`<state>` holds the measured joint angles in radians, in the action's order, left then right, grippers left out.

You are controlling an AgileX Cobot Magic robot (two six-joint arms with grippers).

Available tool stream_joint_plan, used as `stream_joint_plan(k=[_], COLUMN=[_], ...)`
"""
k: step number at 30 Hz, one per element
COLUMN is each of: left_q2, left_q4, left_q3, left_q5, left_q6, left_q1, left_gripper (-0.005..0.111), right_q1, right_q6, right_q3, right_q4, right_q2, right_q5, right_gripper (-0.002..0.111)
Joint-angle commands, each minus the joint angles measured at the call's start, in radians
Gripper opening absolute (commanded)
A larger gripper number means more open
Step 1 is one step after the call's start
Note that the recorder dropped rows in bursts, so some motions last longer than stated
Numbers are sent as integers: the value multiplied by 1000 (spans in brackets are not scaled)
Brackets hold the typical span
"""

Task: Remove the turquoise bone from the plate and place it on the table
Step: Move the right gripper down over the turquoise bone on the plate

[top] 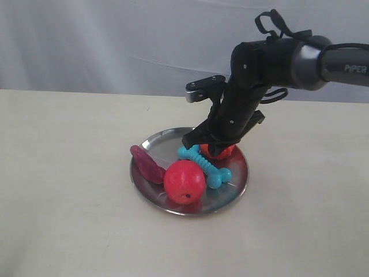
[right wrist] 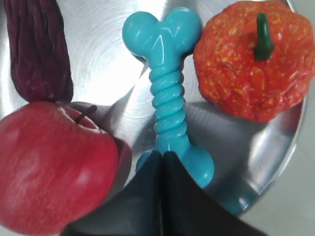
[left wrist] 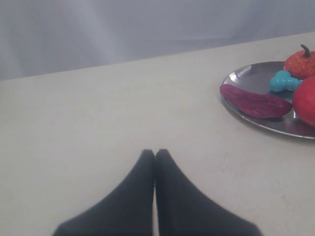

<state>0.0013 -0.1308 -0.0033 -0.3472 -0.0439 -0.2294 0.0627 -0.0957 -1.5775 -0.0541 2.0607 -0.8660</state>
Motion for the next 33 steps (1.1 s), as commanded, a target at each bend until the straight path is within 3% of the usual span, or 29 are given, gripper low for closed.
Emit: stream_joint_plan(k=[1,28,30,33], left_q2=[-1,-1,-1,-1], left_q4=[-1,-1,-1,-1], left_q3=[3,3,3,3], left_q5=[1,1,1,1], left_q6=[0,0,0,0], left_q1=[-2,-2,-2,-2], left_gripper=[0,0,0,0], right_q1=[0,0,0,0], right_q6=[6,1,1,1], right_q3=[-48,-62,-62,-62], right_q4=[11,7,7,7], right_q2=[41,108,108,108], right_q5=[6,87,87,90], right_gripper=[-1,0,7,29])
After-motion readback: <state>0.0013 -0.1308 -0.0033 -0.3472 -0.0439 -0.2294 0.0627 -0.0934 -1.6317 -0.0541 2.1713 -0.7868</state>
